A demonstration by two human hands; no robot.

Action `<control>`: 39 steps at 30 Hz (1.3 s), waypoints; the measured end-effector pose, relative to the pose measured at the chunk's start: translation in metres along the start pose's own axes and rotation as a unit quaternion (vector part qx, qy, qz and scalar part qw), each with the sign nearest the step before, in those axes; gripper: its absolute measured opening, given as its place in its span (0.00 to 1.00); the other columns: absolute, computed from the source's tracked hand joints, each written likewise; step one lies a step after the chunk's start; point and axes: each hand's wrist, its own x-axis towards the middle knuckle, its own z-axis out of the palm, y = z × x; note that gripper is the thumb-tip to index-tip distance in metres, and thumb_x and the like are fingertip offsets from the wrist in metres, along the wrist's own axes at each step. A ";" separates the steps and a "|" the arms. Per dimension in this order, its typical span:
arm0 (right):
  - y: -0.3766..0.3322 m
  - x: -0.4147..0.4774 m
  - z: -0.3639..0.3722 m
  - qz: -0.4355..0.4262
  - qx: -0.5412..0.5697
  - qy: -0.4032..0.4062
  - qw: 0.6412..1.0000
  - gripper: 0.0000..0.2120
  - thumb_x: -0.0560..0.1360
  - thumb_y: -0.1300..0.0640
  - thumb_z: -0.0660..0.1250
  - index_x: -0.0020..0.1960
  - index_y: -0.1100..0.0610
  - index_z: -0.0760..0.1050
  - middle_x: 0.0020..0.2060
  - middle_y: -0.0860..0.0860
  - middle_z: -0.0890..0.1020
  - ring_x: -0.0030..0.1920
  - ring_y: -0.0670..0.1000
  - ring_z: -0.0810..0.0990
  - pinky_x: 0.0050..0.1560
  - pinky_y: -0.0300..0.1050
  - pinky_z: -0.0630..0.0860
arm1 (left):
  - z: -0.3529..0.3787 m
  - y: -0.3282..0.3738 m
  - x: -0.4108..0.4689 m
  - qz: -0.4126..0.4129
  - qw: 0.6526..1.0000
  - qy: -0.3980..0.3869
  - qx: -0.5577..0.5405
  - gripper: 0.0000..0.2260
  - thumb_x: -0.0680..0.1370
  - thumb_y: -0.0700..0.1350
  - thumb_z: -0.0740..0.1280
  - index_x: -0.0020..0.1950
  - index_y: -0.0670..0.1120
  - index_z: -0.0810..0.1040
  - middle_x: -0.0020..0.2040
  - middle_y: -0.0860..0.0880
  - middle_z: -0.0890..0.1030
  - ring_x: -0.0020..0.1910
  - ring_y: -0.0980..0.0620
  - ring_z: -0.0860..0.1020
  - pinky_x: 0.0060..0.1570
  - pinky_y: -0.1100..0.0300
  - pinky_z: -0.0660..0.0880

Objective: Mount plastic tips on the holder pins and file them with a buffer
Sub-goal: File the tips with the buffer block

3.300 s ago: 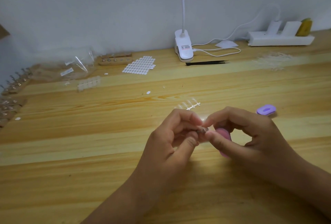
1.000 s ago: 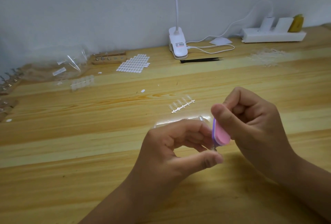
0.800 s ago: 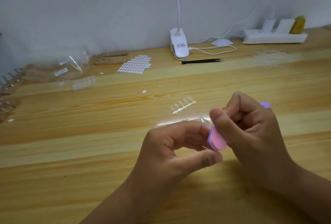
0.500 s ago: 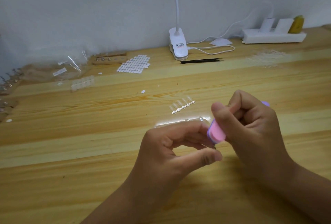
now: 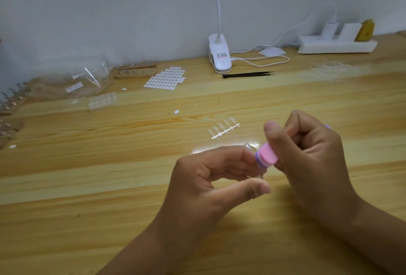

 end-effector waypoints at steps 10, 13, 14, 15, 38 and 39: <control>-0.006 0.003 0.002 0.060 0.083 0.016 0.995 0.18 0.70 0.47 0.70 0.32 0.53 0.64 0.22 0.47 0.71 0.25 0.48 0.67 0.29 0.46 0.69 | 0.000 0.002 -0.001 -0.021 0.994 -0.016 -0.110 0.11 0.67 0.43 0.79 0.48 0.46 0.84 0.41 0.47 0.85 0.42 0.50 0.83 0.46 0.59 0.78; -0.009 0.005 0.002 0.066 0.120 0.034 0.990 0.17 0.71 0.50 0.68 0.34 0.56 0.62 0.22 0.47 0.70 0.24 0.45 0.67 0.26 0.37 0.68 | -0.001 0.002 -0.001 -0.025 0.993 -0.007 -0.114 0.12 0.66 0.42 0.79 0.48 0.47 0.85 0.41 0.47 0.85 0.42 0.50 0.83 0.46 0.59 0.79; -0.011 0.007 0.001 0.065 0.131 0.039 0.988 0.18 0.72 0.51 0.68 0.35 0.57 0.62 0.23 0.47 0.69 0.24 0.44 0.66 0.26 0.35 0.68 | -0.002 0.002 0.000 -0.025 0.993 -0.001 -0.113 0.11 0.66 0.40 0.78 0.48 0.47 0.84 0.41 0.47 0.85 0.42 0.50 0.83 0.46 0.59 0.79; -0.013 0.007 0.000 0.063 0.142 0.044 0.987 0.18 0.72 0.51 0.68 0.35 0.57 0.61 0.23 0.46 0.69 0.24 0.44 0.66 0.26 0.34 0.68 | -0.002 0.002 0.000 -0.026 0.993 0.002 -0.112 0.11 0.67 0.40 0.77 0.48 0.46 0.84 0.41 0.47 0.85 0.42 0.50 0.83 0.46 0.59 0.79; 0.007 0.025 -0.017 0.024 0.054 0.044 0.997 0.16 0.75 0.50 0.69 0.37 0.57 0.65 0.25 0.49 0.80 0.24 0.45 0.68 0.26 0.34 0.68 | -0.025 -0.008 0.009 0.025 0.984 0.167 0.057 0.15 0.72 0.32 0.74 0.52 0.51 0.81 0.45 0.51 0.85 0.48 0.54 0.82 0.44 0.68 0.77; 0.009 0.025 -0.017 0.028 0.049 0.036 0.998 0.17 0.74 0.50 0.69 0.37 0.58 0.65 0.25 0.50 0.81 0.25 0.46 0.68 0.26 0.35 0.68 | -0.025 -0.010 0.010 0.017 0.982 0.176 0.071 0.15 0.73 0.32 0.73 0.52 0.51 0.82 0.45 0.53 0.85 0.49 0.56 0.82 0.42 0.70 0.76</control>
